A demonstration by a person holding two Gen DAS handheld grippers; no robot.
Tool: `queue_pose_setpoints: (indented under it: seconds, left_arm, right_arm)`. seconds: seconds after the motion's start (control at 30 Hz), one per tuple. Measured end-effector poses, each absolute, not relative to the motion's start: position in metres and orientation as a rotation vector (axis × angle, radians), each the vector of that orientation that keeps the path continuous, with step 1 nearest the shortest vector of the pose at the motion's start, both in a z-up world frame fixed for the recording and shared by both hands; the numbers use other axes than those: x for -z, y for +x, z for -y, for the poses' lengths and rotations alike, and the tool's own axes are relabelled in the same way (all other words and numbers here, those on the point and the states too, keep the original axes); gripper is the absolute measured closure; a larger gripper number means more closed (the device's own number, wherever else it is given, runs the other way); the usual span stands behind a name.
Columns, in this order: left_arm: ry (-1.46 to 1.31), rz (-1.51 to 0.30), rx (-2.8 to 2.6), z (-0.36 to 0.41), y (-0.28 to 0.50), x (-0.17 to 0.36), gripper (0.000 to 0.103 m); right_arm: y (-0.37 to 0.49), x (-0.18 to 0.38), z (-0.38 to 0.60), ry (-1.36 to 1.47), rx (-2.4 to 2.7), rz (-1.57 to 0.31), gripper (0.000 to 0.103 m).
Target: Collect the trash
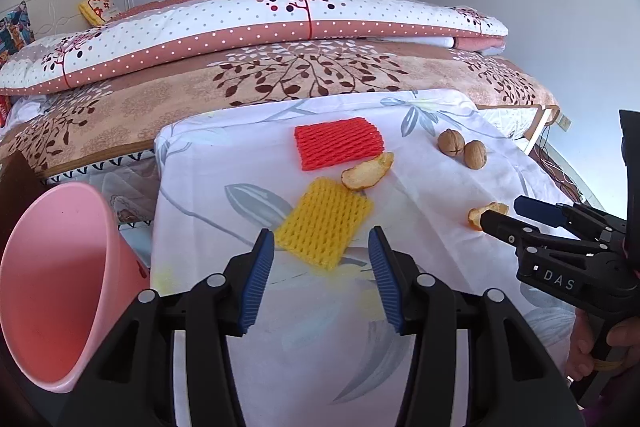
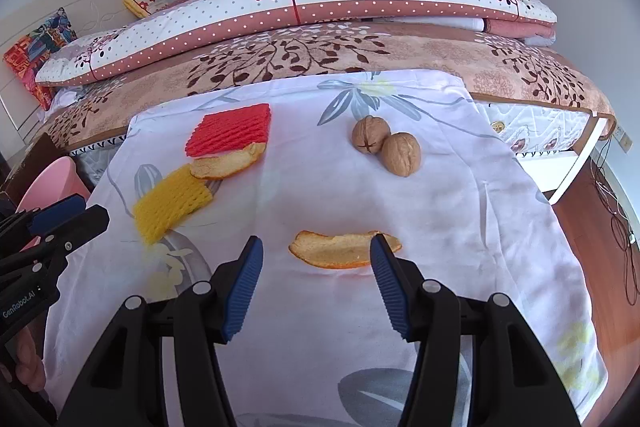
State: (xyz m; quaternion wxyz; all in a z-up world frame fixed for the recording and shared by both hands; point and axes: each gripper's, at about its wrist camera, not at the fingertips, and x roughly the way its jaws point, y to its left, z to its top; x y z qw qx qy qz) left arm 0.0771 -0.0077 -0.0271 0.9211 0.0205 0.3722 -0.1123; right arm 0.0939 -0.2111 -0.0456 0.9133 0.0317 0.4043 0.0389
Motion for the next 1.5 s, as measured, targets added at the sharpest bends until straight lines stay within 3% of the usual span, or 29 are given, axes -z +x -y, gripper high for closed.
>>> queue_pose_setpoints:
  seconds: [0.7,1.17,1.4,1.5]
  left_arm:
    - [0.104,-0.749,0.305,0.045,0.120,0.031,0.054]
    - [0.083,-0.866,0.271,0.057,0.183,0.066,0.054]
    - [0.092,-0.887,0.282,0.064,0.186,0.074,0.096]
    - [0.058,-0.884,0.295,0.061,0.183,0.071,0.098]
  right_arm:
    - [0.102,0.055,0.223,0.107,-0.051,-0.846,0.048]
    - [0.117,0.061,0.221,0.094,-0.037,-0.886,0.048]
    - [0.116,0.062,0.225,0.113,-0.045,-0.889,0.048]
    - [0.116,0.062,0.225,0.113,-0.045,-0.889,0.048]
